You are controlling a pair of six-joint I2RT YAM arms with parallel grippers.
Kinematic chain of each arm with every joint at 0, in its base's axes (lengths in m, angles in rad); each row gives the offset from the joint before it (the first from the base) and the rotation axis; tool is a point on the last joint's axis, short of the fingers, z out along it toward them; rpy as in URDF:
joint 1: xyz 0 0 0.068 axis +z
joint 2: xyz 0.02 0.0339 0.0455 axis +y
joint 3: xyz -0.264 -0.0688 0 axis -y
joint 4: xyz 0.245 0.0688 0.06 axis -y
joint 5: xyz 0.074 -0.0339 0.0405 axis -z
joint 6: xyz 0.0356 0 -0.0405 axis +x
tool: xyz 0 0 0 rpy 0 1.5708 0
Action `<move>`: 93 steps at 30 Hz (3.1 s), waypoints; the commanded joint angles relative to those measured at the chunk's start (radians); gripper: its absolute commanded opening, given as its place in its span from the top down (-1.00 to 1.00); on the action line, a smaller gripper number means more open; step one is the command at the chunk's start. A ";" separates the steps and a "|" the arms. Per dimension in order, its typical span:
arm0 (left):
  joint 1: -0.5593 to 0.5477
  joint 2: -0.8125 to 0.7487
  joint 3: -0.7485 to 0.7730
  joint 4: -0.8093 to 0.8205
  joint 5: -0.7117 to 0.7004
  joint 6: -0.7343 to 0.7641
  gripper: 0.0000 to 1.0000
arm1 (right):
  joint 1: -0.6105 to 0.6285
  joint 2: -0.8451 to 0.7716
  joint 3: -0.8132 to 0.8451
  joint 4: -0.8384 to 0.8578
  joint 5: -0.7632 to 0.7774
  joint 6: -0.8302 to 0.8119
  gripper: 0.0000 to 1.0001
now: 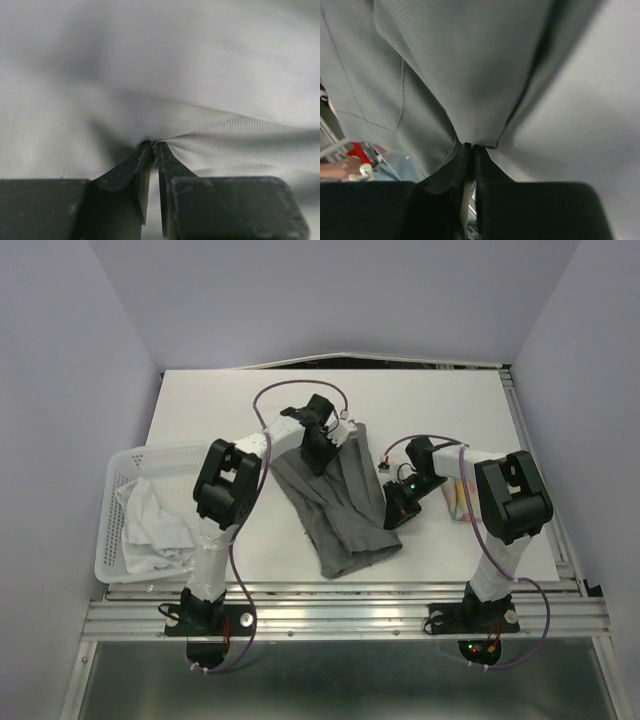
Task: Fold and stack the skirts
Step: Fold the skirt
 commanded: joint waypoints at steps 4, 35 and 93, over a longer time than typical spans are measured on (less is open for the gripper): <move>0.014 0.292 0.550 -0.035 -0.005 0.060 0.46 | 0.002 -0.088 -0.032 0.120 -0.041 0.135 0.42; 0.224 -0.617 -0.739 0.702 0.451 -0.714 1.00 | 0.377 0.107 0.598 0.101 0.545 0.570 0.14; 0.092 -0.538 -0.910 0.896 0.374 -0.931 1.00 | 0.496 0.193 0.608 0.068 0.579 0.759 -0.06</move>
